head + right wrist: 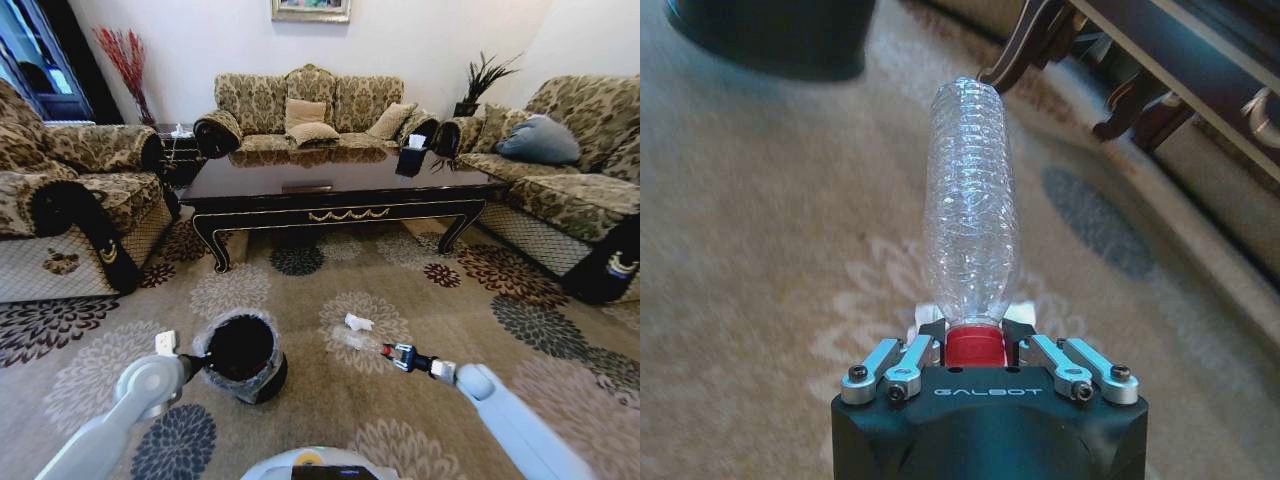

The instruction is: Move to the front of the table and pick up the trash from the floor, then place it into the trash bin.

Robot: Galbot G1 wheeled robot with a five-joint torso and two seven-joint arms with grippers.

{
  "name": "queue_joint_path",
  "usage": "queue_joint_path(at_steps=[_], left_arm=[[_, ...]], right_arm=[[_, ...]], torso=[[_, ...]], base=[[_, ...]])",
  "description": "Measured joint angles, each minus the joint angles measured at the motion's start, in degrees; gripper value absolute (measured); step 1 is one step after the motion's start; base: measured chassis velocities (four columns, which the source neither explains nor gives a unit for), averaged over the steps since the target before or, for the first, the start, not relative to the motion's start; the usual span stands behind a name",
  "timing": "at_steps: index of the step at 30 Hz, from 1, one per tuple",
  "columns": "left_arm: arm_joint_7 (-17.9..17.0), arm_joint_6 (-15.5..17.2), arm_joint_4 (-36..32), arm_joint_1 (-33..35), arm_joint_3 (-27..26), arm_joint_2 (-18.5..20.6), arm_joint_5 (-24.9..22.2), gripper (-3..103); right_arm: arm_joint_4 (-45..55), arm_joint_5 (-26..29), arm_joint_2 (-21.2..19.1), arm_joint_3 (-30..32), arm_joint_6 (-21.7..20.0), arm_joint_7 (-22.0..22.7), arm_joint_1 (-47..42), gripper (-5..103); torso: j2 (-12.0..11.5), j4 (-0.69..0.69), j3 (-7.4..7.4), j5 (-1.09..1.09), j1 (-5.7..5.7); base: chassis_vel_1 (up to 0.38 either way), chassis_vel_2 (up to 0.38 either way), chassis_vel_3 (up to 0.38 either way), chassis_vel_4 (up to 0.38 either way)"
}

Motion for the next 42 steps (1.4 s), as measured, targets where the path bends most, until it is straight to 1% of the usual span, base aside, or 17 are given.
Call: queue_joint_path(at_steps=[1, 3, 4, 5, 8, 9, 12, 14, 15, 18, 23, 24, 27, 33, 35, 38, 42], left_arm=[[-0.38, 0.00, 0.58, -2.34, 1.81, -0.29, -0.10, 0], [-0.49, -0.01, 0.83, -3.49, 2.91, -0.57, -0.24, 0], [-0.68, -0.01, 0.66, -3.45, 3.11, -0.78, -0.32, 0], [-0.68, -0.01, 0.66, -3.45, 3.11, -0.78, -0.32, 0], [-1.21, 0.01, 0.36, -3.64, 3.53, -0.76, -0.32, 0], [-1.21, 0.01, 0.36, -3.64, 3.53, -0.76, -0.32, 0], [-1.85, 0.00, 0.30, -5.43, 4.96, -0.59, -0.83, 0], [-3.47, -0.01, 0.59, -8.23, 7.84, -0.84, -2.34, 0], [-3.47, -0.01, 0.59, -8.23, 7.84, -0.84, -2.34, 0], [-4.82, -0.01, 0.85, -10.52, 10.66, -1.19, -3.61, 0], [-8.70, -0.01, 2.36, -17.49, 18.71, -2.61, -6.38, 0], [-8.70, -0.01, 2.36, -17.49, 18.71, -2.61, -6.38, 0], [-10.57, -0.01, 3.18, -21.13, 22.86, -3.82, -7.64, 0], [-12.93, 0.00, 4.15, -25.44, 27.04, -5.23, -9.85, 0], [-15.16, -0.01, 4.76, -28.50, 29.56, -6.14, -12.64, 0], [-16.32, -0.01, 5.46, -31.10, 32.55, -6.91, -14.71, 0], [-16.84, -0.02, 5.97, -32.62, 34.85, -7.57, -15.90, 0]], right_arm=[[3.71, 1.00, -0.82, 2.87, -0.17, -0.17, -3.13, 28], [6.49, 1.65, -1.49, 4.42, -0.29, -0.34, -5.21, 28], [9.14, 2.86, -2.42, 5.04, -0.71, -0.37, -6.10, 28], [9.14, 2.86, -2.42, 5.04, -0.71, -0.37, -6.10, 28], [14.06, 4.96, -3.76, 5.55, -1.87, -0.37, -6.96, 28], [14.06, 4.96, -3.76, 5.55, -1.87, -0.37, -6.96, 28], [19.57, 6.81, -4.60, 5.91, -3.40, -0.27, -7.77, 28], [23.33, 8.18, -4.90, 6.56, -4.38, -0.07, -8.87, 28], [23.33, 8.18, -4.90, 6.56, -4.38, -0.07, -8.87, 28], [25.61, 9.23, -4.98, 7.24, -4.88, 0.11, -9.83, 28], [30.64, 12.13, -5.21, 7.96, -6.48, 0.75, -11.11, 28], [30.64, 12.13, -5.21, 7.96, -6.48, 0.75, -11.11, 28], [33.81, 14.75, -5.10, 7.59, -7.68, 1.61, -11.44, 28], [35.74, 16.13, -4.67, 6.31, -8.03, 2.06, -11.24, 28], [36.61, 16.66, -4.13, 5.40, -8.31, 2.42, -11.23, 28], [37.16, 17.46, -3.09, 4.30, -8.35, 3.16, -11.40, 28], [38.53, 19.05, -2.07, 2.82, -9.06, 3.56, -12.32, 28]], torso=[[0.00, 0.03, -0.01, 0.01, 0.00], [-0.01, -0.02, 0.00, -0.04, 0.00], [-0.01, -0.01, 0.00, -0.02, 0.00], [-0.01, -0.01, 0.00, -0.02, 0.00], [-0.01, 0.09, 0.00, -0.01, 0.00], [-0.01, 0.09, 0.00, -0.01, 0.00], [-0.01, 0.07, 0.00, -0.01, 0.00], [-0.01, 0.04, 0.00, 0.00, 0.00], [-0.01, 0.04, 0.00, 0.00, 0.00], [-0.01, 0.03, 0.00, -0.02, 0.00], [-0.01, 0.03, 0.00, -0.02, 0.00], [-0.01, 0.03, 0.00, -0.02, 0.00], [-0.01, 0.04, 0.00, -0.02, 0.00], [-0.01, 0.04, 0.01, -0.01, 0.00], [-0.01, 0.04, 0.00, -0.01, 0.00], [-0.01, 0.03, 0.01, -0.01, 0.00], [-0.01, 0.04, 0.00, 0.00, 0.00]], base=[[0.000, 0.000, 0.000, 0.000], [0.000, 0.000, 0.000, 0.000], [0.000, 0.000, 0.000, 0.000], [0.000, 0.000, 0.000, 0.000], [0.000, 0.000, 0.000, 0.000], [0.000, 0.000, 0.000, 0.000], [0.000, 0.000, 0.000, 0.000], [0.000, 0.000, 0.000, 0.000], [0.000, 0.000, 0.000, 0.000], [0.000, 0.000, 0.000, 0.000], [0.000, 0.000, 0.000, 0.000], [0.000, 0.000, 0.000, 0.000], [0.000, 0.000, 0.000, 0.000], [0.000, 0.000, 0.000, 0.000], [0.000, 0.000, 0.000, 0.000], [0.000, 0.000, 0.000, 0.000], [0.000, 0.000, 0.000, 0.000]])
